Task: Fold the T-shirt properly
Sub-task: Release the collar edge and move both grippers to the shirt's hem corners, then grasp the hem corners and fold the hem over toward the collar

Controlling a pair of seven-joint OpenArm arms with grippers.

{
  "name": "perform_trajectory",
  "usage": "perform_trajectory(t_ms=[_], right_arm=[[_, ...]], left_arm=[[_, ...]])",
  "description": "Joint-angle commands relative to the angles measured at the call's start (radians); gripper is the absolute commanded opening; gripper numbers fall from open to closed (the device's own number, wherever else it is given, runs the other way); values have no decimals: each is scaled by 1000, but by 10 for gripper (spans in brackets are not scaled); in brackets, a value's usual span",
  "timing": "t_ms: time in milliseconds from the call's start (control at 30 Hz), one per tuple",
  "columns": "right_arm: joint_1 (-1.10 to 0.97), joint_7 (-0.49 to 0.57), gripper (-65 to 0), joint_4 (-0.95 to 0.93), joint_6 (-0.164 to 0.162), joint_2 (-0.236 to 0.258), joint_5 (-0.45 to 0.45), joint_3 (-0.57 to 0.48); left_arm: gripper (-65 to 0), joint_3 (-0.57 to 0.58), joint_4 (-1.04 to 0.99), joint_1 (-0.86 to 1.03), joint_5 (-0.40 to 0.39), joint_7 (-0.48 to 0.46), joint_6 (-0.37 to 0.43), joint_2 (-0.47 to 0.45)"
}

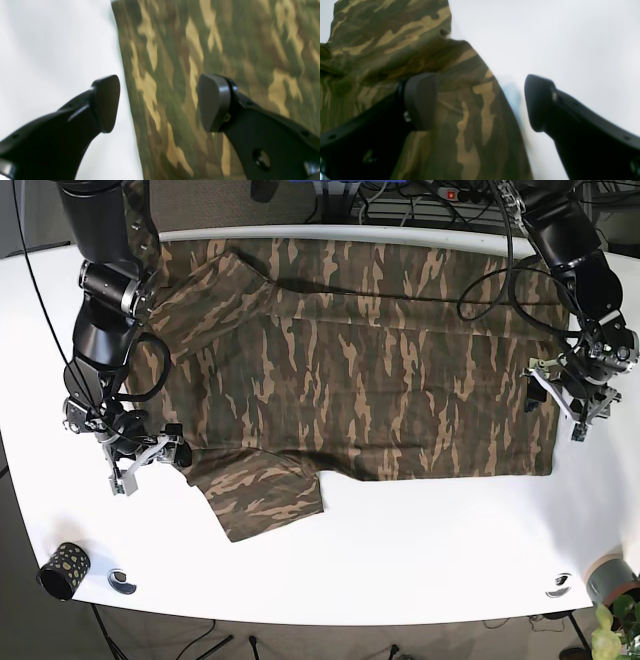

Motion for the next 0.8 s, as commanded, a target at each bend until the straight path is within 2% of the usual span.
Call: perform_trajectory(t_ms=[0, 100, 267, 333, 400, 433, 467, 600, 667, 767], right_arm=[[39, 43, -143, -15, 9, 15, 16, 0], [31, 46, -143, -19, 9, 11, 16, -5], [5, 46, -143, -11, 9, -17, 25, -98], [-7, 41, -166, 18, 9, -26, 25, -103], [-23, 41, -209, 35, 9, -28, 25, -107], [-27, 44, -241, 37, 9, -28, 25, -107], [-24, 46, -285, 35, 9, -34, 25, -107], [-24, 46, -450, 38, 9, -45, 19, -109], [-24, 46, -544, 40, 9, -43, 18, -109], [-23, 46, -631, 41, 9, -41, 18, -110]], left_arm=[[-203, -3, 25, -20, -14, -18, 1, -16], [-203, -3, 25, -14, -14, -17, 1, -16], [-203, -3, 22, -19, -13, -17, 1, -16], [-200, -3, 15, -23, -13, -18, 4, -17], [-197, -3, 14, -36, -13, -18, 44, -17], [-193, -3, 8, -51, -13, -18, 89, -17], [-171, -4, -9, -66, -13, -17, 153, -17], [-72, -4, -64, -123, -13, -18, 322, -17], [-37, -3, -89, -155, -13, -20, 357, -17], [-36, 2, -156, -214, -13, -20, 371, -17]])
